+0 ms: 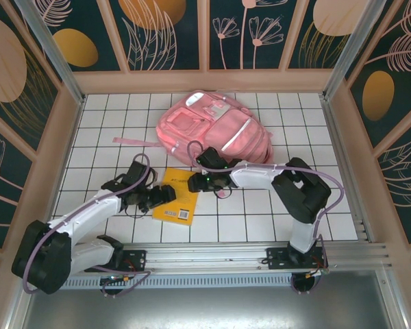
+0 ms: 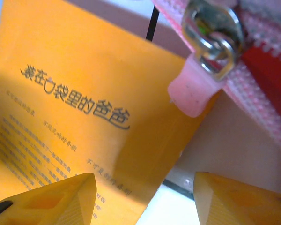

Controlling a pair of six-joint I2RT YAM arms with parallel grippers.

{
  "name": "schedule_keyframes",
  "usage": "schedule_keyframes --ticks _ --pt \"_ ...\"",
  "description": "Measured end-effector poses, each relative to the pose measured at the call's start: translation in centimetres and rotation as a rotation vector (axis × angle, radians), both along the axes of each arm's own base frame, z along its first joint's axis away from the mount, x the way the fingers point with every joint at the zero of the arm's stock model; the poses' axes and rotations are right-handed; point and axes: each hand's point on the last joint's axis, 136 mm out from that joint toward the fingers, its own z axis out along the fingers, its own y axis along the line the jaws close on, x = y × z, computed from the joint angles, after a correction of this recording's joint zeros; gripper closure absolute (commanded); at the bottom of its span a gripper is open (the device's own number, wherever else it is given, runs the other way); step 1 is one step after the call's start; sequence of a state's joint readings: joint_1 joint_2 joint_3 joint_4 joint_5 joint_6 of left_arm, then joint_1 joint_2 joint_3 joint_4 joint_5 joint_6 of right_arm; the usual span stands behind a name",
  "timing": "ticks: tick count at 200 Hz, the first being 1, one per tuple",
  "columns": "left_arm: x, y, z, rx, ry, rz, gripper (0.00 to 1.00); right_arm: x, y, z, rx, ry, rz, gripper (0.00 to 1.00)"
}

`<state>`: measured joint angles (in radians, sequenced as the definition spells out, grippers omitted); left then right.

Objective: Pack the student bag
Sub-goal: Rotate the book at the center of the table.

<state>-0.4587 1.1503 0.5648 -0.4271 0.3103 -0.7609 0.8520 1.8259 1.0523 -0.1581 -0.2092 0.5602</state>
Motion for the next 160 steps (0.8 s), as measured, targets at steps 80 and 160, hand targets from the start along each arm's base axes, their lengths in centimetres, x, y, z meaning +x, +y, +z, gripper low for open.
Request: schedule_keyframes --ticks 80,160 --pt "4.7 0.8 -2.0 0.138 -0.054 0.074 0.18 -2.0 0.3 0.5 0.163 0.157 -0.041 0.37" --pt "4.7 -0.4 -3.0 0.042 -0.094 0.055 0.24 -3.4 1.7 0.1 0.208 0.224 -0.007 0.36"
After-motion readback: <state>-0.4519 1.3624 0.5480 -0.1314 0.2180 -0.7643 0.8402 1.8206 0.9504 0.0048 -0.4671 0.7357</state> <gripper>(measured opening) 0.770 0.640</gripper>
